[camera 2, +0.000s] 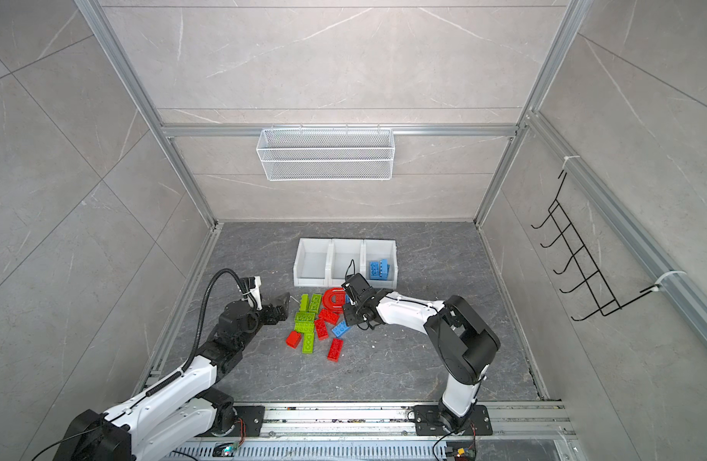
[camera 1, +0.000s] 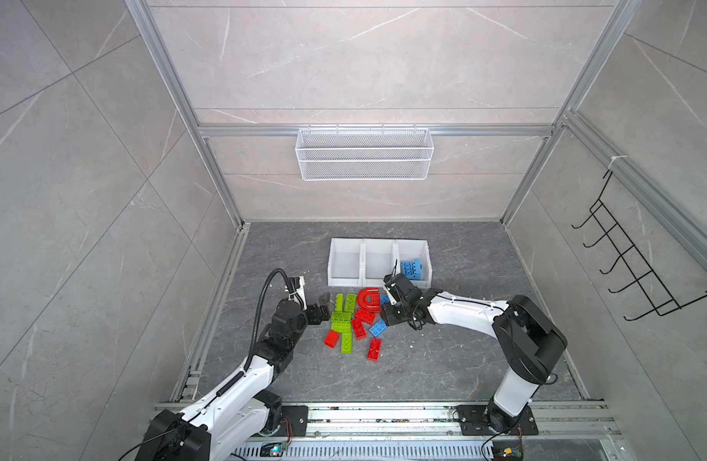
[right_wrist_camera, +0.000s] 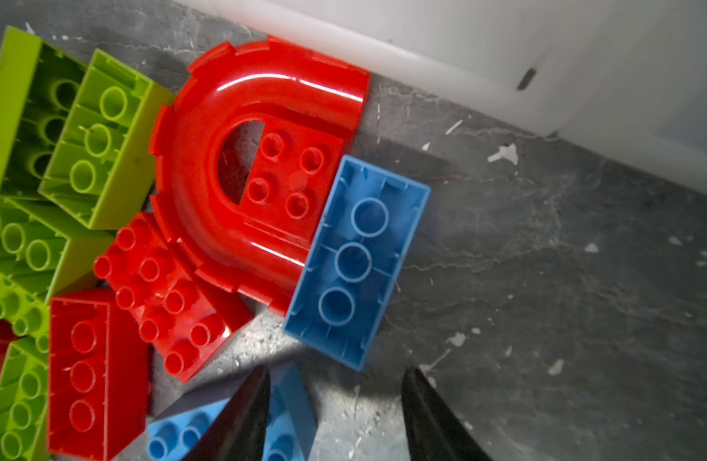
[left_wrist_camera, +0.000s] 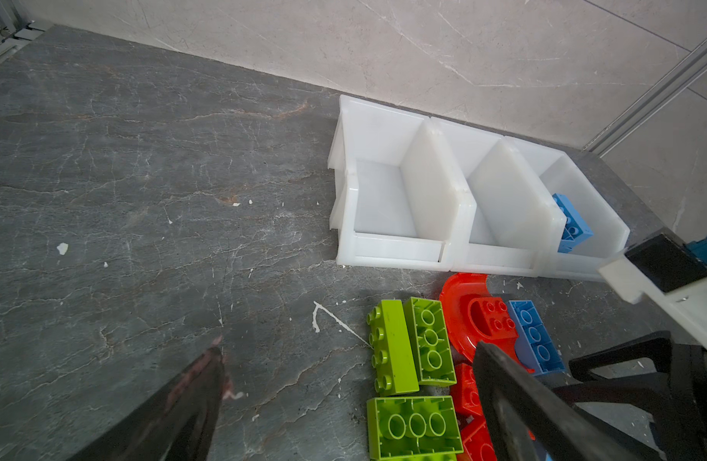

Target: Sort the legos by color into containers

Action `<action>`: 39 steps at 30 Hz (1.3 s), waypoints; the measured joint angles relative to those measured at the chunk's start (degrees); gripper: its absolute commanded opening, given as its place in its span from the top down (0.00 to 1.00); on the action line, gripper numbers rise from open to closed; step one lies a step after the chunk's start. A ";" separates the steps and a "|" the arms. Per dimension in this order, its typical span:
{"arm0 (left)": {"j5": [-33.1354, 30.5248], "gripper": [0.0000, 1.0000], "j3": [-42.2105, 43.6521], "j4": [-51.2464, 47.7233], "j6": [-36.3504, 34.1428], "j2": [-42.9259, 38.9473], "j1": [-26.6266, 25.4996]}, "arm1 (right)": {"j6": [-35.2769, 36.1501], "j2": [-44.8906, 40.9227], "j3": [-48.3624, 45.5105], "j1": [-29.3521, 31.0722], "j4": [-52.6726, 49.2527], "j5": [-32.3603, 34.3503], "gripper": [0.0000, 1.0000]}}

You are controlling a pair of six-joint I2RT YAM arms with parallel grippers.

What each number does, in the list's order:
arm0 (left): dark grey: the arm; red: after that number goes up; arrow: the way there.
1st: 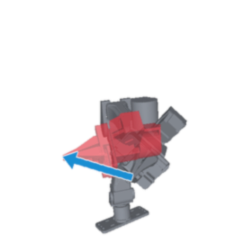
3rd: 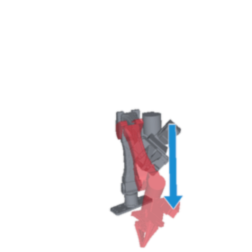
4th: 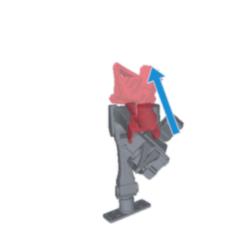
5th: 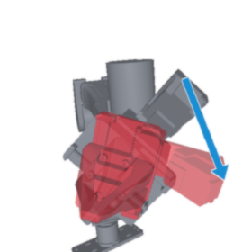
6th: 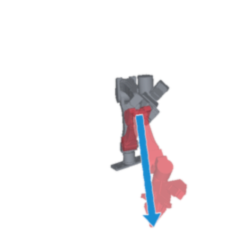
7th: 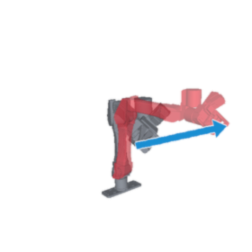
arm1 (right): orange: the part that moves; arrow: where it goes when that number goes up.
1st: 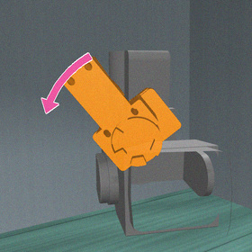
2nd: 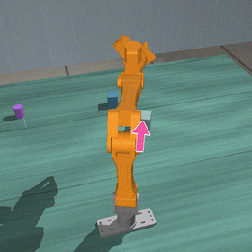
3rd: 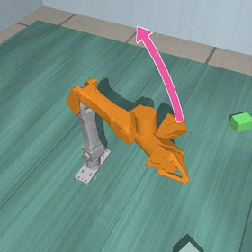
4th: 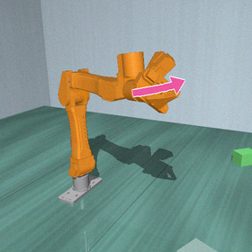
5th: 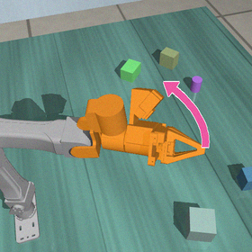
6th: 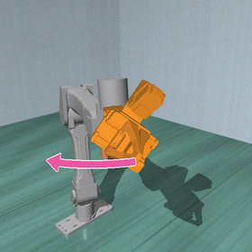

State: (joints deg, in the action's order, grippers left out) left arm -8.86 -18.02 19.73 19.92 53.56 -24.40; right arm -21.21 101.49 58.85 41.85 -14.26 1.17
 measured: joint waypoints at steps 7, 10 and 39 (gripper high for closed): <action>0.00 0.01 0.00 0.00 0.00 -0.02 0.00 | 0.02 2.29 1.55 -0.02 0.98 2.21 0.49; -0.02 0.01 0.00 -0.02 0.00 -0.09 0.00 | 0.22 3.34 2.54 -0.02 1.03 2.58 0.50; -0.04 0.01 0.00 0.00 0.00 -0.07 0.00 | 2.43 7.15 8.44 -3.19 0.83 1.60 0.43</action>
State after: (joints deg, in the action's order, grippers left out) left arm -8.91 -18.02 19.73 19.92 53.49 -24.40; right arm -18.79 108.64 67.29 38.65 -13.43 2.76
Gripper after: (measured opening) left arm 0.989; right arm 0.575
